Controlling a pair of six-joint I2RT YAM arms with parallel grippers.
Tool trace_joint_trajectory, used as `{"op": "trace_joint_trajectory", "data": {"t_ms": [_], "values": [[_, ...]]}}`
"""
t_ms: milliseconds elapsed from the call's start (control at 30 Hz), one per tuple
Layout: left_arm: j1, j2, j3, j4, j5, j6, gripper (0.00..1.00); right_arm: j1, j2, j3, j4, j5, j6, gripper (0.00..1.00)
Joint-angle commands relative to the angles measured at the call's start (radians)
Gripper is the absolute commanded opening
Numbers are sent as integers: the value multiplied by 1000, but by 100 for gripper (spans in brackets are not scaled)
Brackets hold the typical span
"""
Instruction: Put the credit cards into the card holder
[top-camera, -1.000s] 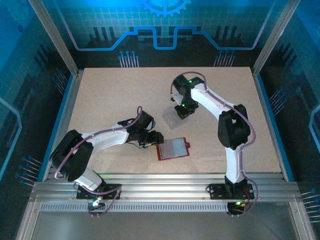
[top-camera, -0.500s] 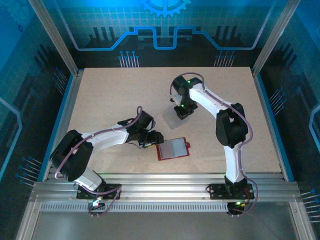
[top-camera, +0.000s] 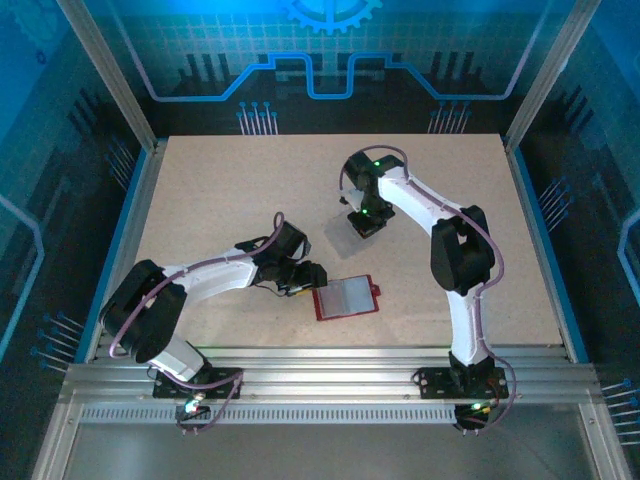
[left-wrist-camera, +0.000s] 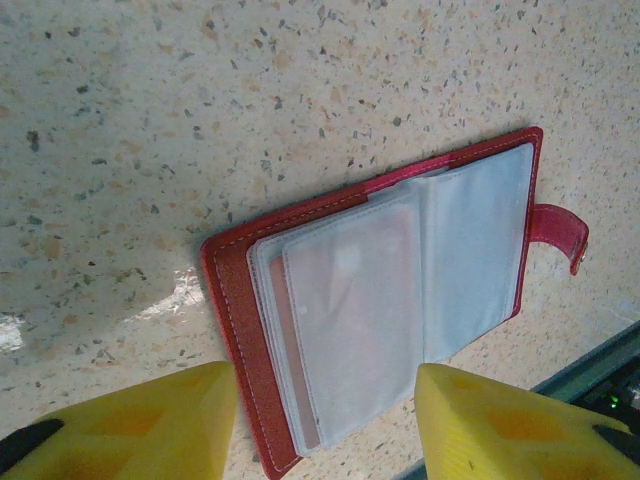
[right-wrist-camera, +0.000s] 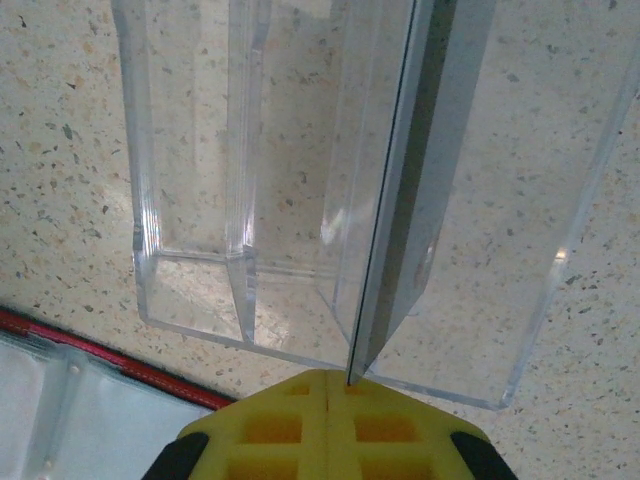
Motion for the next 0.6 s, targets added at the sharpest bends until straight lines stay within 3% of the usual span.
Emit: {"op": "trace_joint_trajectory", "data": {"t_ms": [0,500,533,567], "values": [[6,-11,-15,-20,21,5,52,-10,-14,23,-4,11,-4,3],[7,-5,-13,-14,24,3,52,-12,-100,2,-13,43,5,0],[8,-5,-15,-15,25,5,52,-11,-93,4,-14,33,4,4],[7,-6,-14,-15,24,5,52,-10,-85,9,-15,30,3,13]]}}
